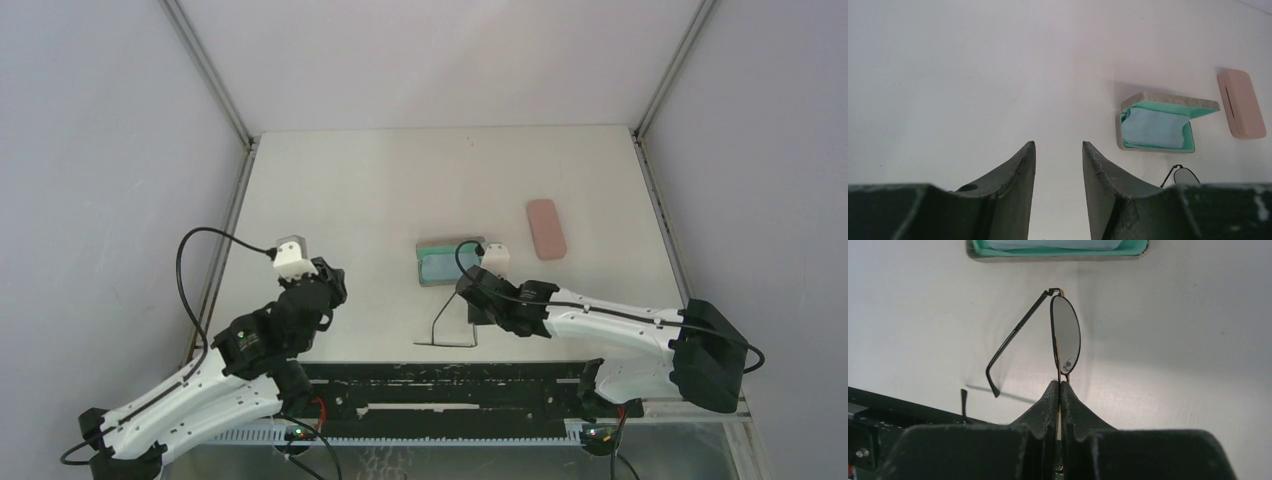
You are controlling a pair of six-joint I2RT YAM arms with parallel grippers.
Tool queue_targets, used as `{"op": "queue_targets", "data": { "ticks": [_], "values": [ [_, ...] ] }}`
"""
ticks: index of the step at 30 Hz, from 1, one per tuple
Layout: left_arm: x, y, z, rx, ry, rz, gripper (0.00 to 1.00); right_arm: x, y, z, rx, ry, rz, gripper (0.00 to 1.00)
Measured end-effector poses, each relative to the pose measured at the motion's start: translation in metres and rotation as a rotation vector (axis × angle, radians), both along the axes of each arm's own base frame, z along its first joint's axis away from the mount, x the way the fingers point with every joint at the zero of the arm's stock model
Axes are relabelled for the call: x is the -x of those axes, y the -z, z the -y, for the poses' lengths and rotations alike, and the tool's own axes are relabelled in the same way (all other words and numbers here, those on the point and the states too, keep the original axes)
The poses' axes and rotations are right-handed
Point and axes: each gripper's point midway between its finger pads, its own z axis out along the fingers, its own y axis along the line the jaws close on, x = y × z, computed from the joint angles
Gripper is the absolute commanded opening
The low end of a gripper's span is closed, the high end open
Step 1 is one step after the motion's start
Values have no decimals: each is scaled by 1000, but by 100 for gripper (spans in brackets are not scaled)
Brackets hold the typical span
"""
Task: Organize the sunglasses
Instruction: Adjust the sunglasses at the center of the board.
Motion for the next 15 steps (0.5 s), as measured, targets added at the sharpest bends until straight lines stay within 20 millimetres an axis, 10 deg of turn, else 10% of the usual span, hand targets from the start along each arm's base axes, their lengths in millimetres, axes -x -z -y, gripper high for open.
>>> {"op": "queue_targets", "data": {
  "ticks": [15],
  "values": [
    [-2, 8, 6, -31, 19, -31, 43, 0, 14, 20, 68, -90, -67, 27]
  ]
}}
